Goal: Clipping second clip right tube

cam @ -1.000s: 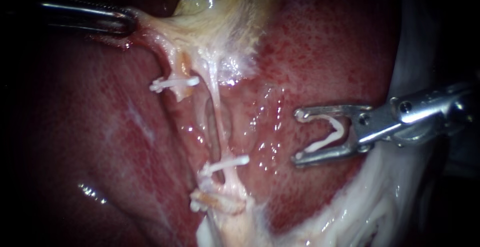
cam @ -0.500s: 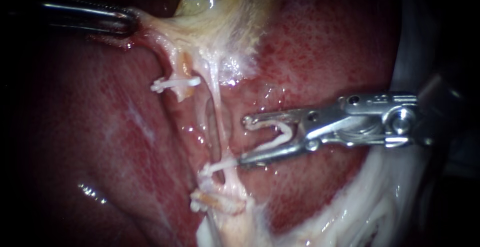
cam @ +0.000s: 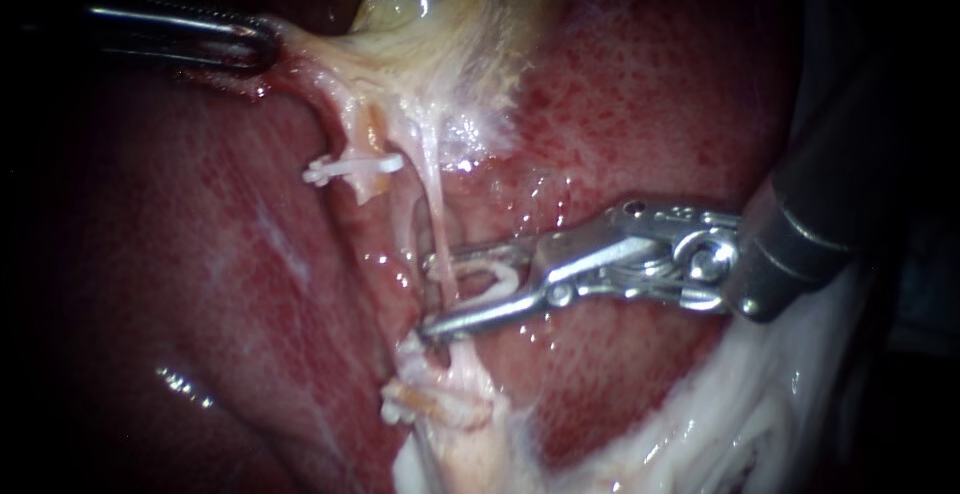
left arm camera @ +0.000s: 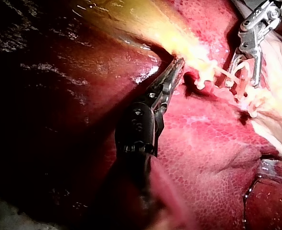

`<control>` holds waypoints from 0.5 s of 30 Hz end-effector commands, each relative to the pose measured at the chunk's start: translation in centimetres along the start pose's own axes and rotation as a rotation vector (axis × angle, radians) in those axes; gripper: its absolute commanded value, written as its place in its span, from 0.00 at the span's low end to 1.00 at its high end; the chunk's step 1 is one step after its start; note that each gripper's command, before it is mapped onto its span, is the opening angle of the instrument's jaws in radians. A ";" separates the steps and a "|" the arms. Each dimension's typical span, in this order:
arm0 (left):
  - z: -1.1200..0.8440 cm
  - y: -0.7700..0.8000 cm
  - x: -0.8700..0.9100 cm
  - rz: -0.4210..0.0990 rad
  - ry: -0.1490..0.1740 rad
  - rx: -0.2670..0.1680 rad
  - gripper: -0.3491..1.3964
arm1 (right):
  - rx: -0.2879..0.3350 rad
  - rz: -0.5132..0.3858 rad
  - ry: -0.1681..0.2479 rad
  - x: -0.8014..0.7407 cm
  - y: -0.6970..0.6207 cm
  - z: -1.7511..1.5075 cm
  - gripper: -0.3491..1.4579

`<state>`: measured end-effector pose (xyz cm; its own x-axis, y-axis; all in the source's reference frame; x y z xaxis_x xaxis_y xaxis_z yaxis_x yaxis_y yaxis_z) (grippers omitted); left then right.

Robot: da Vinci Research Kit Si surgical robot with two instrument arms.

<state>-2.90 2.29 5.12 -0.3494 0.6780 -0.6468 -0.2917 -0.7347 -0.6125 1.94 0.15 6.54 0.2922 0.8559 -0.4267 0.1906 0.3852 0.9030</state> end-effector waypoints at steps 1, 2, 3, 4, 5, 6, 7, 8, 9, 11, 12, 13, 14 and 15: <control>0.00 0.00 0.00 0.000 0.000 0.000 0.00 | 0.021 0.013 0.008 0.01 -0.02 0.00 0.46; 0.01 0.00 -0.01 0.000 0.000 0.000 0.00 | 0.040 0.027 0.014 0.01 -0.03 0.01 0.46; 0.01 0.00 -0.01 0.000 0.000 0.000 0.00 | 0.061 0.035 0.022 0.01 -0.04 0.02 0.46; 0.01 -0.01 -0.01 0.000 0.000 0.000 0.00 | 0.089 0.047 0.032 0.01 -0.06 0.03 0.46; 0.01 -0.01 -0.01 0.000 0.000 0.000 0.00 | 0.107 0.056 0.038 0.01 -0.08 0.04 0.46; 0.01 -0.01 -0.01 0.000 0.000 0.000 0.00 | 0.125 0.065 0.044 0.02 -0.10 0.05 0.46; 0.01 -0.01 -0.01 0.000 0.000 0.000 0.00 | 0.147 0.068 0.051 0.03 -0.13 0.07 0.46; 0.01 -0.01 -0.01 0.000 0.000 0.000 0.00 | 0.161 0.079 0.052 0.03 -0.15 0.08 0.46; 0.01 -0.01 -0.01 0.000 0.000 0.000 0.00 | 0.176 0.083 0.056 0.04 -0.18 0.09 0.46; 0.01 -0.01 -0.01 0.000 0.000 0.000 0.00 | 0.206 0.085 0.057 0.04 -0.23 0.13 0.46; 0.01 -0.01 -0.01 0.000 0.000 0.000 0.00 | 0.212 0.084 0.056 0.04 -0.23 0.13 0.45; 0.01 -0.01 -0.01 0.000 0.000 0.000 0.00 | 0.220 0.084 0.050 0.05 -0.25 0.14 0.45; 0.02 -0.01 -0.01 0.000 0.000 0.000 0.00 | 0.229 0.083 0.043 0.05 -0.25 0.15 0.44; 0.02 -0.01 -0.01 0.000 0.000 0.000 0.00 | 0.234 0.082 0.039 0.04 -0.25 0.15 0.43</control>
<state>-2.90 2.29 5.14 -0.3493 0.6778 -0.6470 -0.2924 -0.7348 -0.6120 2.06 0.05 6.29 0.2825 0.8946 -0.3463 0.3866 0.2243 0.8946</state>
